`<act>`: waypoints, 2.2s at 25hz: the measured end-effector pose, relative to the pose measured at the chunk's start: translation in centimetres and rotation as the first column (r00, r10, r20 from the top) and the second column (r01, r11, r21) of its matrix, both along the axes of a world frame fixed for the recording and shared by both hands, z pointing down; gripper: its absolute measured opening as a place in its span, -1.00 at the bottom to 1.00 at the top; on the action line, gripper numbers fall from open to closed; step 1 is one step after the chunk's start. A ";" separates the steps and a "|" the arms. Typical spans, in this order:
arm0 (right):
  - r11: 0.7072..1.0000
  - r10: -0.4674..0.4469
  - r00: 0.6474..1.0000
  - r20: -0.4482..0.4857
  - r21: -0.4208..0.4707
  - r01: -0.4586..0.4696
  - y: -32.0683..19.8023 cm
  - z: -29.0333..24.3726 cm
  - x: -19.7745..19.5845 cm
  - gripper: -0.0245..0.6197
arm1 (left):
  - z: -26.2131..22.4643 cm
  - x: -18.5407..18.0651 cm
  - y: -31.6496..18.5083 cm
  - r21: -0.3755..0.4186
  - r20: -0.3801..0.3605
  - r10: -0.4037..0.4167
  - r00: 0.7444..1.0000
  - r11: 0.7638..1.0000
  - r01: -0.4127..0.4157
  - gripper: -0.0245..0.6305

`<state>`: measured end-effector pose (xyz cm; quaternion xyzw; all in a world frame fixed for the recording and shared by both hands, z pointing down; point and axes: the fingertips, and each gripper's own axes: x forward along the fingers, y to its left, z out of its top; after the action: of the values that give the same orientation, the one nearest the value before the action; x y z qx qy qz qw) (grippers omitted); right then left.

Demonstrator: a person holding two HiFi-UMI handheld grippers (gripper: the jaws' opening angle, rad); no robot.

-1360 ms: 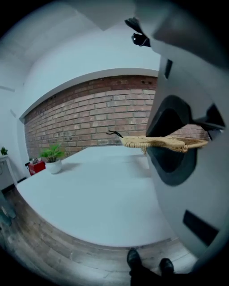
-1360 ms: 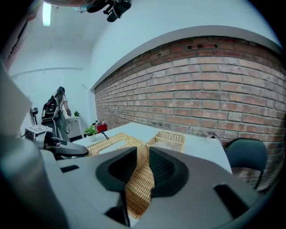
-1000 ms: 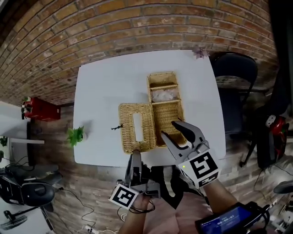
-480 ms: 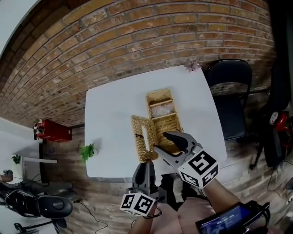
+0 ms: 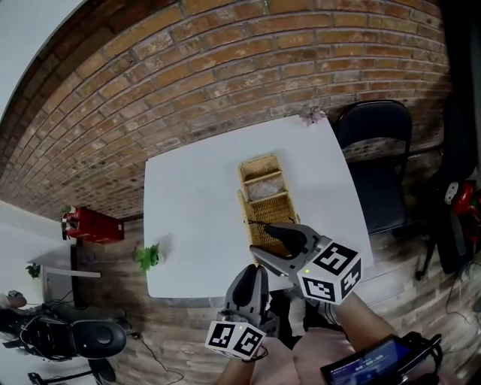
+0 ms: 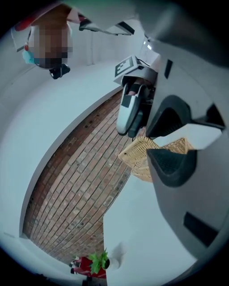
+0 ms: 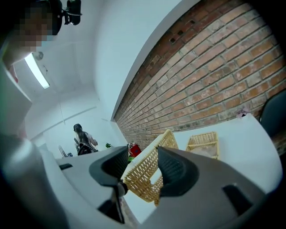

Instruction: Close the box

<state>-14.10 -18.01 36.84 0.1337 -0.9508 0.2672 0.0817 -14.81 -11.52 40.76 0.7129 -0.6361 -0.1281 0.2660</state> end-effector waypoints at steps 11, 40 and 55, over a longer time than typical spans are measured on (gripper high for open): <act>0.998 0.004 1.000 0.015 -0.058 -0.003 -0.3 0.9 1.1 -0.25 | 0.2 2.6 -0.9 -0.008 0.005 0.094 0.996 0.996 -0.094 -0.64; 0.984 0.169 0.985 -0.017 0.068 -0.168 -2.3 -1.0 6.3 -0.34 | -4.6 0.9 -2.9 0.080 0.040 0.053 0.998 0.995 -0.056 -0.64; 0.763 0.442 0.897 -0.006 0.528 -0.372 -3.0 -12.0 13.8 -0.92 | -18.1 2.3 -4.9 0.286 0.358 -0.150 0.922 0.957 0.045 -0.86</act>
<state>-0.35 -20.96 24.85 0.3712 -0.9275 0.0057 0.0447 -12.48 -16.45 22.65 0.7208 -0.6867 -0.0884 0.0322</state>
